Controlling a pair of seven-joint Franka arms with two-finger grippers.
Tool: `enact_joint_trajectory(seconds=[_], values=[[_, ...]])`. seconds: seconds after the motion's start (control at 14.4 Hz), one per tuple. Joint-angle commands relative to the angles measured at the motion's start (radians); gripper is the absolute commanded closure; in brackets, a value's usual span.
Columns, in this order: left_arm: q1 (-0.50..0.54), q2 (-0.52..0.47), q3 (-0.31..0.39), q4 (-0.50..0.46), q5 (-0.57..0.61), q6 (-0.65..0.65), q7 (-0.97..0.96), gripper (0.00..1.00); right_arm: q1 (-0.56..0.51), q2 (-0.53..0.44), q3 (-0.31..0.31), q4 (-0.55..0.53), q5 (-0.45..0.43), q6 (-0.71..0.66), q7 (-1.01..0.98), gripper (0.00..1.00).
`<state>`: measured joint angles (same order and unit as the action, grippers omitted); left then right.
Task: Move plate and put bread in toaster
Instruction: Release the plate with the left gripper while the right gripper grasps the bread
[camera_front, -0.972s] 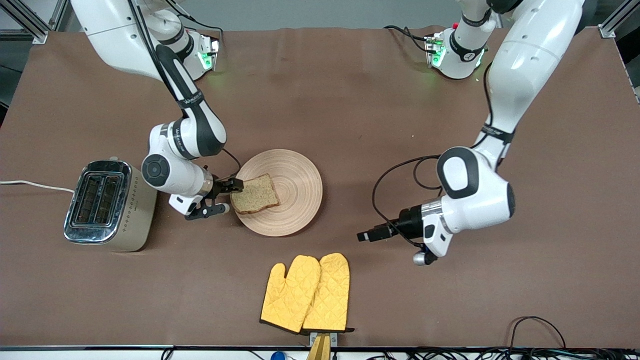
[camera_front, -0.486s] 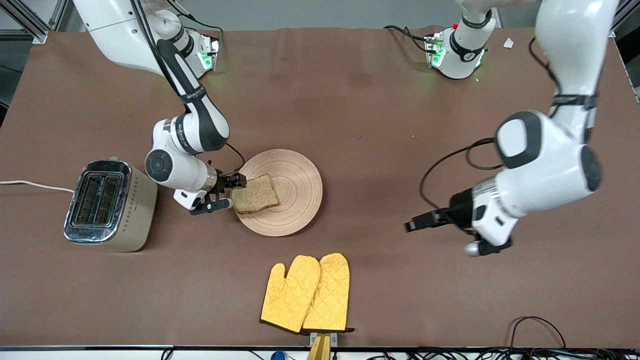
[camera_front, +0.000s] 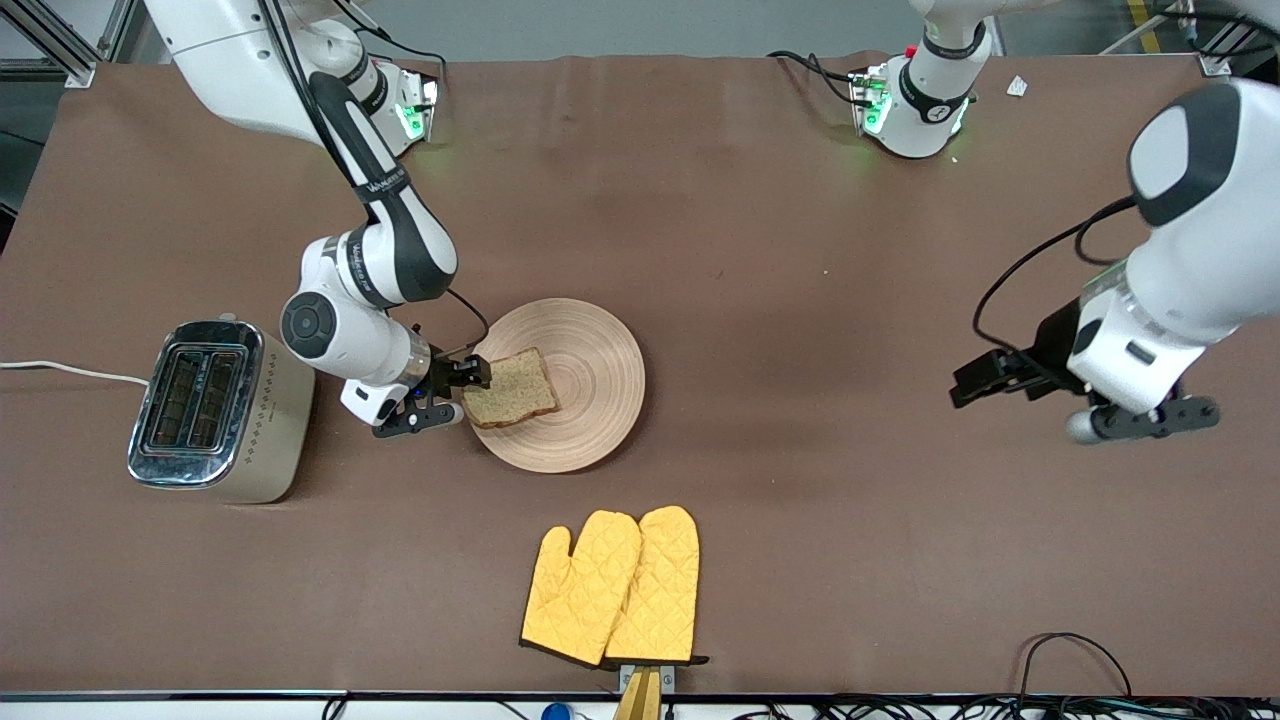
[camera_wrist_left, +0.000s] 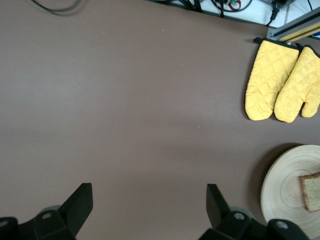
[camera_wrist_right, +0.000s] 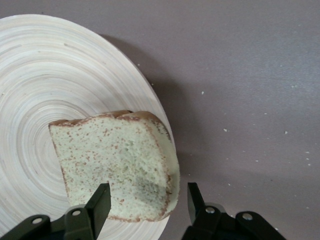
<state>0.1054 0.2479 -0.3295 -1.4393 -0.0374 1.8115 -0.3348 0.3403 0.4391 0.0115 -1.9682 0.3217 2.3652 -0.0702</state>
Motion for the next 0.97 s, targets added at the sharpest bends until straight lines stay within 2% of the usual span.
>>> enact_joint_trajectory(seconds=[0.0,0.07,0.42,0.9], values=[[-0.102,-0.116,0.131,-0.041,0.037,-0.079,0.014,0.0,0.003,-0.014,-0.001,-0.014,0.016,0.017,-0.01,0.34],[-0.116,-0.149,0.163,-0.041,0.037,-0.137,0.038,0.0,0.005,-0.011,-0.001,-0.015,0.011,0.032,-0.011,0.35],[-0.115,-0.268,0.188,-0.085,0.037,-0.26,0.143,0.0,0.008,0.01,-0.004,-0.023,0.007,0.074,-0.017,0.35],[-0.11,-0.274,0.173,-0.081,0.036,-0.273,0.146,0.0,0.002,0.012,-0.007,-0.026,0.007,0.068,-0.017,0.48]])
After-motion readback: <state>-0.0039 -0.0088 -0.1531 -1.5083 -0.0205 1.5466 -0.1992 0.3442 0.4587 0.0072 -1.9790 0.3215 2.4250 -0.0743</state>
